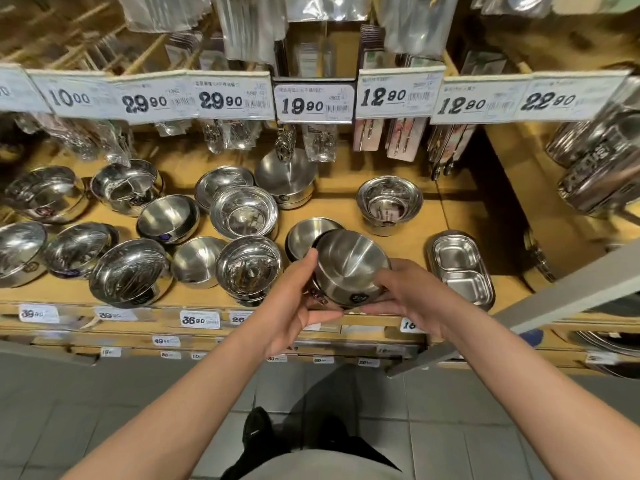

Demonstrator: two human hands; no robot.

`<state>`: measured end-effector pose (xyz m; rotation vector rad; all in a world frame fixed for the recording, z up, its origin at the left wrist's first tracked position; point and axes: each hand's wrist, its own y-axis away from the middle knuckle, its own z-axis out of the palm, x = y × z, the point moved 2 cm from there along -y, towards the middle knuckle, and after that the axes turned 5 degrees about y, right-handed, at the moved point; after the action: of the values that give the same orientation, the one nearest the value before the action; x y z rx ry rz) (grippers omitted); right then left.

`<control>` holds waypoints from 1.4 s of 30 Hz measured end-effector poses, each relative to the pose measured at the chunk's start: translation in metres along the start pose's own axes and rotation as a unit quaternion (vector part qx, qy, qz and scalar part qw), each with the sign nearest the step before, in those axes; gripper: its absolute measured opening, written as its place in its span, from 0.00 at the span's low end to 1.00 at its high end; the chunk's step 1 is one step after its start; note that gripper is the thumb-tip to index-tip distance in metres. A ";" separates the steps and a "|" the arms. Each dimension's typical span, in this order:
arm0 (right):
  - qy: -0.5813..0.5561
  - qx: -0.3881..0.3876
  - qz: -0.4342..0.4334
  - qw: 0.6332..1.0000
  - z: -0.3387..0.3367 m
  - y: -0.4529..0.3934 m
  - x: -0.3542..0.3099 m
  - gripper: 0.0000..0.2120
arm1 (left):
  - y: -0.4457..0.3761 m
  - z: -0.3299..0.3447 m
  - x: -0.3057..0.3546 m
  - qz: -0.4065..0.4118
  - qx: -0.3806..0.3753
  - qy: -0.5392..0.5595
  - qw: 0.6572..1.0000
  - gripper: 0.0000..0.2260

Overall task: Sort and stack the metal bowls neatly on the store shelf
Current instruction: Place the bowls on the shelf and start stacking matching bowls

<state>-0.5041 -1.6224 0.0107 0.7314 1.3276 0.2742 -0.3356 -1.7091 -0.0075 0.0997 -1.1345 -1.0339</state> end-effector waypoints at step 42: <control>-0.087 0.268 0.074 0.957 -0.047 -0.047 0.066 0.18 | 0.020 -0.116 0.063 0.060 0.282 -0.050 0.956 0.16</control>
<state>-0.5424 -1.6042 -0.0732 1.2864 1.1862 -0.0404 -0.2301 -1.7913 -0.0076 0.4313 -1.4872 -0.5879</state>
